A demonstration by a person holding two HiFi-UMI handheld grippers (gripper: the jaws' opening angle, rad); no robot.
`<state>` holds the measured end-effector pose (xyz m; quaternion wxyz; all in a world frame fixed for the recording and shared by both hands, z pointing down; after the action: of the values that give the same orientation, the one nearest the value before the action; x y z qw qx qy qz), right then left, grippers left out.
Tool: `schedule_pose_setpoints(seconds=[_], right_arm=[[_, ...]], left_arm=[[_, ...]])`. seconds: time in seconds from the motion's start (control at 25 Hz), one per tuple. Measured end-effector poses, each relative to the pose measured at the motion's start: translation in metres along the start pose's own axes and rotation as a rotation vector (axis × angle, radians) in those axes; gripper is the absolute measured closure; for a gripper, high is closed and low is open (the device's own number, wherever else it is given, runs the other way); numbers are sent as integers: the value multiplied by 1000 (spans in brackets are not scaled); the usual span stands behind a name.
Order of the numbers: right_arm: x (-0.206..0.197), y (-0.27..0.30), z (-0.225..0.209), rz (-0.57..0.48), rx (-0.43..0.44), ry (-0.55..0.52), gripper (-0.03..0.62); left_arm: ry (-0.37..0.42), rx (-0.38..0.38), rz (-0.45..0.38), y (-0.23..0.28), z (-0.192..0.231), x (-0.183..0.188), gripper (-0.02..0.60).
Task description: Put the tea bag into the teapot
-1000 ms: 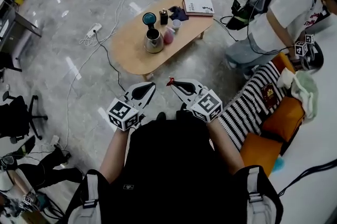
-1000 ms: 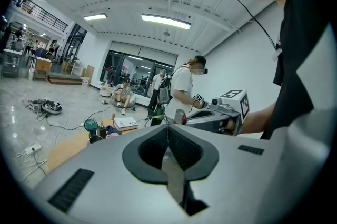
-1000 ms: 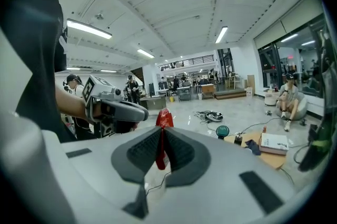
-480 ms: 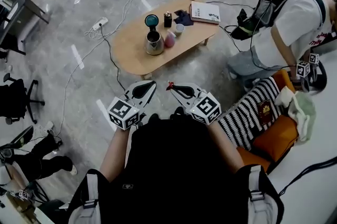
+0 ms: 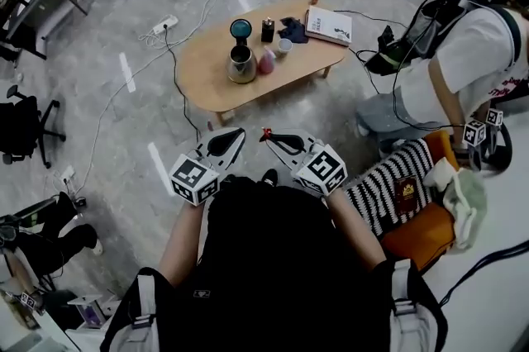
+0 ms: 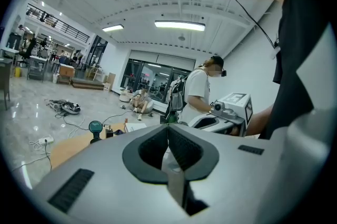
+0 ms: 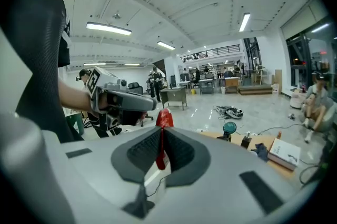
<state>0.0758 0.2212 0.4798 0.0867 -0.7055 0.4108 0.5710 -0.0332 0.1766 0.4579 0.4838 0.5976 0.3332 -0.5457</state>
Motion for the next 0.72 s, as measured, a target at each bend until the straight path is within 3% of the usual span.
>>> schedule_pose_setpoints(seconds=[0.72], right_arm=[[20,8,-32,-3,42,-30,569]], left_arm=[[-31,59,12,12,12,-2,569]])
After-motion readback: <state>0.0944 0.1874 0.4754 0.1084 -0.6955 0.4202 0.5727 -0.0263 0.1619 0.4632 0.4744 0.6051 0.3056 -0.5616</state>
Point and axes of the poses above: the fingertips, and each gripper's own axes: y forward along the fingers, z to its left, x out of its top, the point moved 4 cm from there along -y, backward along the fingers, and after that the axes turned 13 degrees about y, right-handed, at the moved point
